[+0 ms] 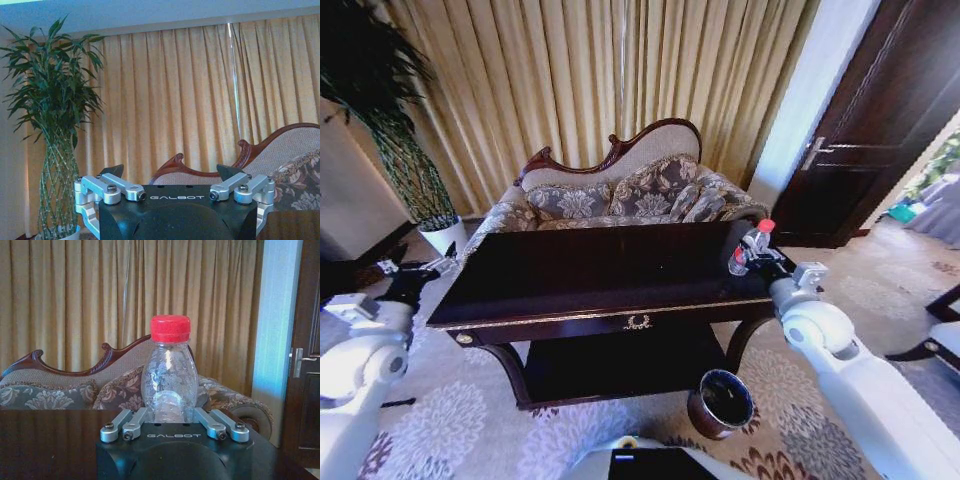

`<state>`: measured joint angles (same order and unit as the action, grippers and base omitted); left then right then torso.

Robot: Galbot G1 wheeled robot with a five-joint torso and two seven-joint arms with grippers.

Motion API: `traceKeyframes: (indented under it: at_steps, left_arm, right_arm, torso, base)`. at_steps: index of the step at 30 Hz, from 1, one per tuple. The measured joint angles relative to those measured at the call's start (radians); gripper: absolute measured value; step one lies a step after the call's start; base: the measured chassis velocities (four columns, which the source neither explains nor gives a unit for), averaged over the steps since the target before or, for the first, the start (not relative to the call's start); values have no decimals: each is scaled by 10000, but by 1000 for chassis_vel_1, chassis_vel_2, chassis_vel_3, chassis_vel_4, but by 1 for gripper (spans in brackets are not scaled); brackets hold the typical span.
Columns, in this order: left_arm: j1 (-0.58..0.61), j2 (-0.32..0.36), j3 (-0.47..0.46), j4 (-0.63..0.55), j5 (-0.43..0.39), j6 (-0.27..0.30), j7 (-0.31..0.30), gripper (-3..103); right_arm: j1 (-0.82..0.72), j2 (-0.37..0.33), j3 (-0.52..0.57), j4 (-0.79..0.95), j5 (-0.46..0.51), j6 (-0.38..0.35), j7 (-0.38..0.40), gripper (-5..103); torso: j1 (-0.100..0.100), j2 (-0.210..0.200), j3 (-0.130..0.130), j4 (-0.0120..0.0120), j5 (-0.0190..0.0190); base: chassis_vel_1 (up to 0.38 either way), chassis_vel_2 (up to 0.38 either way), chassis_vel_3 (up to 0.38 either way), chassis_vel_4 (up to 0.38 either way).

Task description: Move to the front of the table and place the trash on the table into the trash bin.

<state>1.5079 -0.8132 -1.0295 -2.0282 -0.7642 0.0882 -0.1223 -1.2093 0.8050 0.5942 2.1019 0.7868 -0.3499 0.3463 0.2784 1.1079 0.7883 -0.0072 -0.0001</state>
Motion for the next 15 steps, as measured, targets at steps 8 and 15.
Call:
traceKeyframes:
  at_steps: [8, 15]
  left_arm:
    - [-48, -29, 25, 26, 12, -10, 0, 100]
    - [-77, -29, 40, 33, 15, -11, 0, 100]
  right_arm:
    - [-25, 78, -8, 9, -77, 11, -7, 25]
    - [-59, 107, -4, 15, -117, 19, -8, 25]
  torso:
    - [0, 0, 0, 1, -1]
    - [-1, 1, -1, 1, 0]
  base:
    - [97, -82, -81, 87]
    - [104, -107, -90, 106]
